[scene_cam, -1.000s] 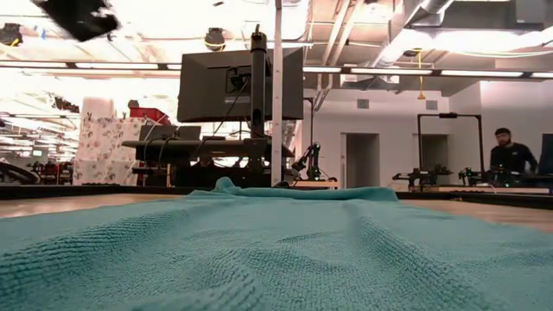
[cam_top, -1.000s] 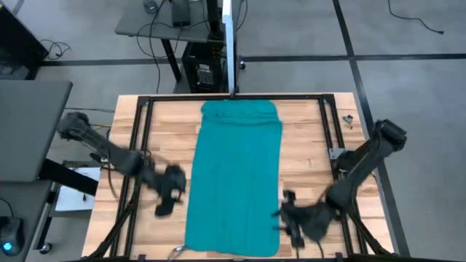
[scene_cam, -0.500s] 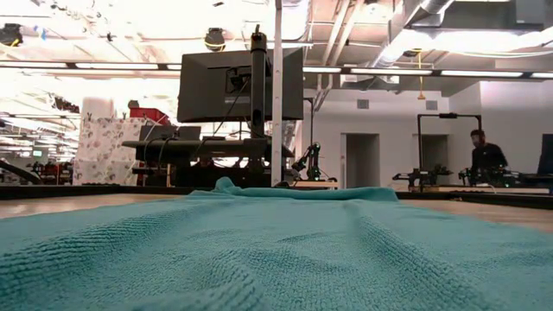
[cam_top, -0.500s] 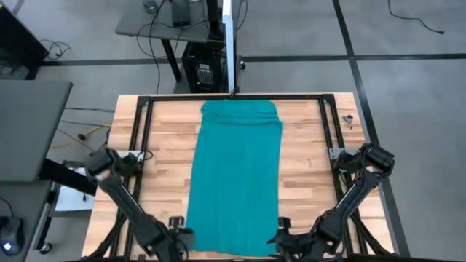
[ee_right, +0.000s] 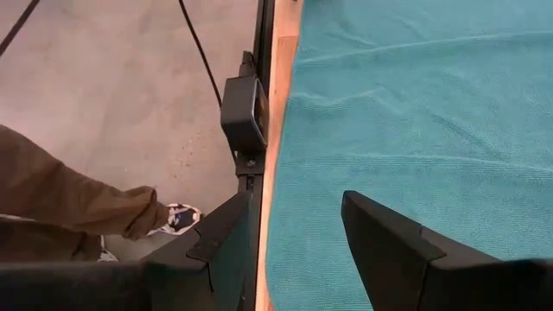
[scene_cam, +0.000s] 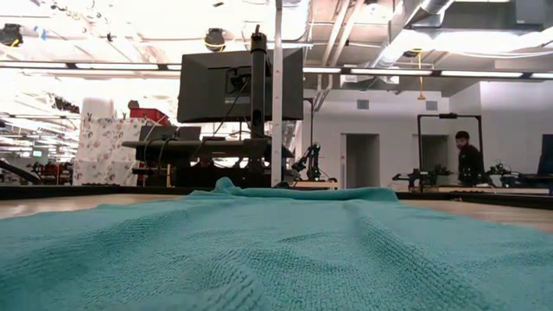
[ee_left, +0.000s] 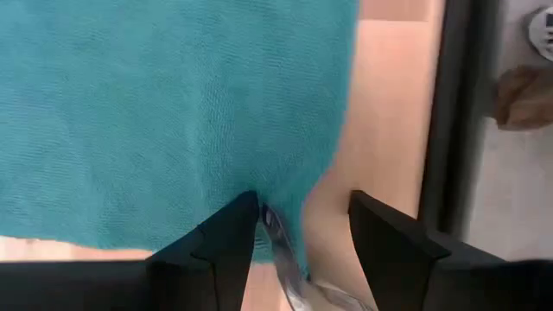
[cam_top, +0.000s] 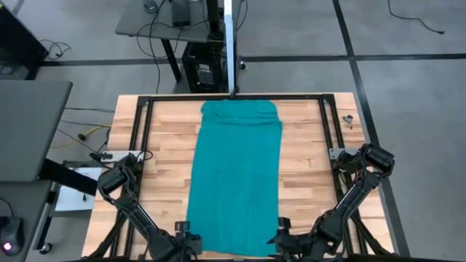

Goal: Roll towel
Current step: Fold the towel

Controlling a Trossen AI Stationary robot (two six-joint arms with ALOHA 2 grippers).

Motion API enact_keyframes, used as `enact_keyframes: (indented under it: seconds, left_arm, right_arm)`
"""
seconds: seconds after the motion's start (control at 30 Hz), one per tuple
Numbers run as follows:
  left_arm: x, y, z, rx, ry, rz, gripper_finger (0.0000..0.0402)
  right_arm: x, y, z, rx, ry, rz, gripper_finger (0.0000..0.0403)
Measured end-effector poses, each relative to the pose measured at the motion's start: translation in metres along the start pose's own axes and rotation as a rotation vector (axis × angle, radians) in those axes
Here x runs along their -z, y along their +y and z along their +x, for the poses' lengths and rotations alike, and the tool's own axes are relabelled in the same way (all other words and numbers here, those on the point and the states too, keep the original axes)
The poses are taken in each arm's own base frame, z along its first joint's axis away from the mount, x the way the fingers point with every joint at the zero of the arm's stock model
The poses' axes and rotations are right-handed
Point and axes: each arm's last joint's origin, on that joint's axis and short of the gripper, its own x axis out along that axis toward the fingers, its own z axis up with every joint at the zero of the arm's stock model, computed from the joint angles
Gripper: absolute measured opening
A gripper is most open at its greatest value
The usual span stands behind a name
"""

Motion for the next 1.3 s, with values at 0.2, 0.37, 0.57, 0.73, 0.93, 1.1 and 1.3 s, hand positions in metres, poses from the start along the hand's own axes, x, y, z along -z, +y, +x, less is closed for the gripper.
enact_keyframes:
  seconds: [0.2,0.37,0.57,0.73,0.93,1.1,1.3]
  left_arm:
    - [-0.002,0.002,0.000,-0.003,-0.010,-0.004,0.0145]
    - [-0.003,0.001,0.001,0.008,-0.018,-0.009,0.0133]
    - [-0.003,0.001,0.001,0.008,-0.018,-0.025,0.0133]
    - [-0.003,0.001,0.001,0.008,-0.019,-0.002,0.0133]
    - [-0.004,0.001,0.001,0.006,-0.021,0.012,0.0133]
    - [-0.004,0.001,0.001,0.005,-0.024,0.010,0.0133]
    - [-0.004,0.001,0.001,-0.001,-0.027,0.017,0.0133]
  right_arm:
    - [0.012,-0.002,0.006,0.019,0.045,-0.044,0.0177]
    - [0.029,0.008,0.030,-0.010,0.088,-0.114,0.0177]
    - [0.042,0.012,0.051,0.016,0.121,-0.087,0.0177]
    - [0.046,0.011,0.053,0.027,0.141,-0.099,0.0177]
    - [0.049,0.009,0.052,0.048,0.171,-0.120,0.0177]
    - [0.051,0.011,0.051,0.039,0.172,-0.115,0.0177]
    - [0.064,0.018,0.060,-0.031,0.206,-0.102,0.0177]
